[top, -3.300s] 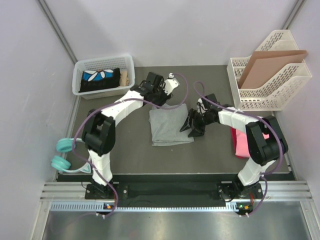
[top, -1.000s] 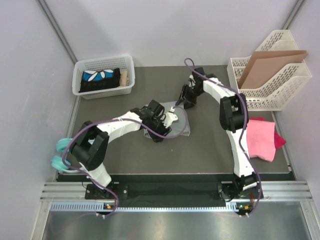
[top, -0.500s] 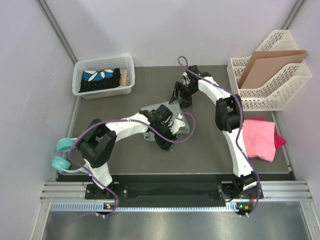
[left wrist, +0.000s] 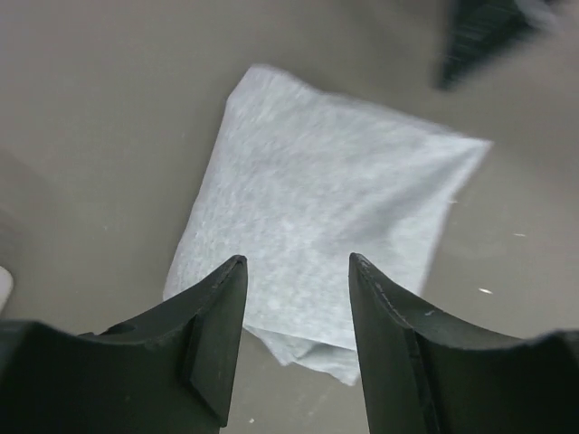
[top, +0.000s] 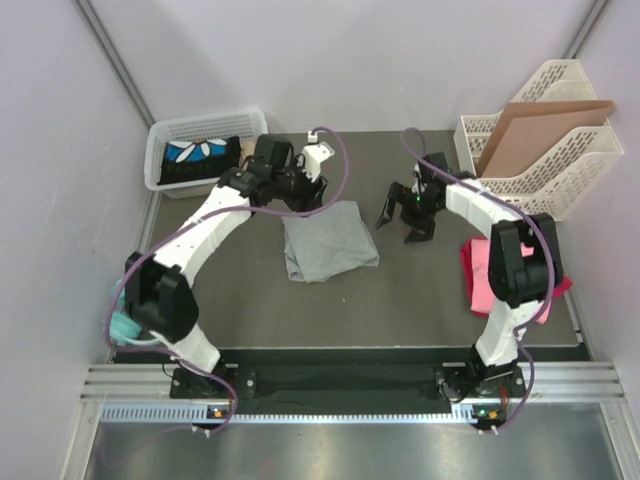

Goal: Fold and stack the t-shirts
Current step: Fold the tshirt

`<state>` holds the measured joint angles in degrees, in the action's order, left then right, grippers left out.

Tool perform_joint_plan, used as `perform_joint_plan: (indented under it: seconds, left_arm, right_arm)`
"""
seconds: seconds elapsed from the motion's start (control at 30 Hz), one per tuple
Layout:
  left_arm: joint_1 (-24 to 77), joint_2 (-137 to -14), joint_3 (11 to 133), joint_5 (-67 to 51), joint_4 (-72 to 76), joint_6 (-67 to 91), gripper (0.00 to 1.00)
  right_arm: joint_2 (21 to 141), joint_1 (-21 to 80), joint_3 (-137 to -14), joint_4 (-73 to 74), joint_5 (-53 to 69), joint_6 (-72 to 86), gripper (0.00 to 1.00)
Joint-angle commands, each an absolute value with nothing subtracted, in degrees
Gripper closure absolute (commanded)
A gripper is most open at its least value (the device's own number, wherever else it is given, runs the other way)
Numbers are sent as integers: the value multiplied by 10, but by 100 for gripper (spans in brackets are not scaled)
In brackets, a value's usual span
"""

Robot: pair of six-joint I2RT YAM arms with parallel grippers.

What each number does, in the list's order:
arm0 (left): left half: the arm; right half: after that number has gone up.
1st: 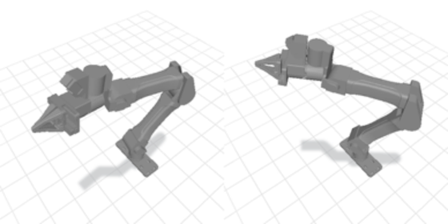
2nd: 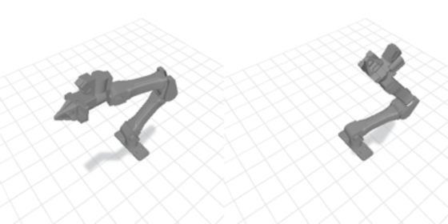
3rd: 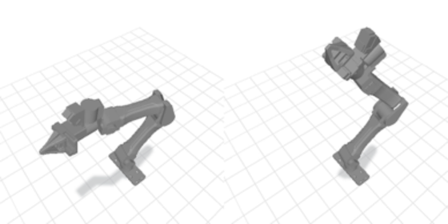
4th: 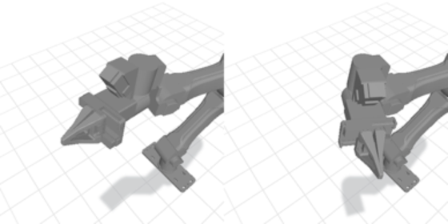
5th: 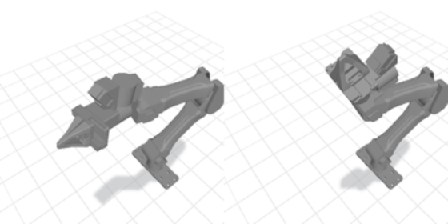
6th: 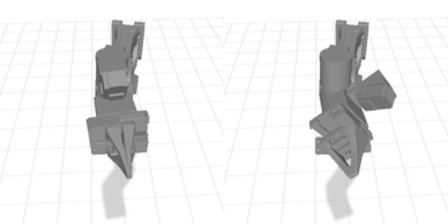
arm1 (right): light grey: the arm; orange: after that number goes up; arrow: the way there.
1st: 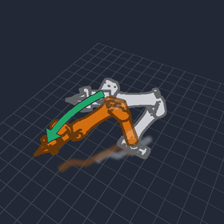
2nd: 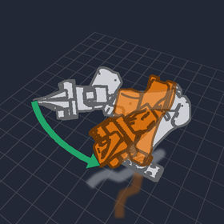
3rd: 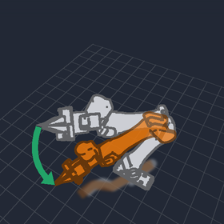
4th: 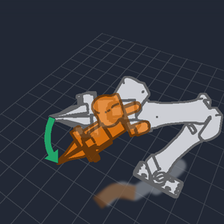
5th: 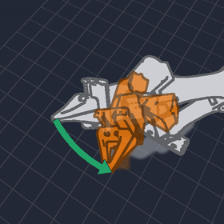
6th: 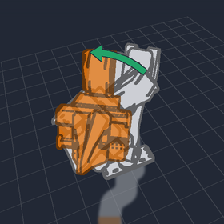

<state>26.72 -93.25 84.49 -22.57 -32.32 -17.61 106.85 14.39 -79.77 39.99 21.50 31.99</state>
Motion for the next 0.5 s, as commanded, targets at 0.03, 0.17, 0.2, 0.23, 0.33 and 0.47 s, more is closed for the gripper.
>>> perform_joint_plan:
  seconds: [0.03,0.17,0.2,0.23,0.33,0.47]
  left_arm:
    - [260,-1052,865,-189,-314,-170,47]
    - [257,-1098,888,-211,-323,-164,48]
    - [255,-1106,895,-220,-330,-165,48]
    - [255,-1115,901,-219,-341,-169,48]
    - [254,-1127,908,-213,-364,-175,49]
    - [254,-1114,868,-199,-345,-187,48]
  right_arm:
    - [1005,187,-645,284,221,362,0]
    - [998,196,-606,244,233,374,0]
    - [1000,199,-602,239,234,374,0]
    - [1002,198,-599,227,238,374,0]
    - [1011,200,-597,206,251,379,0]
    - [1031,206,-599,182,260,392,0]
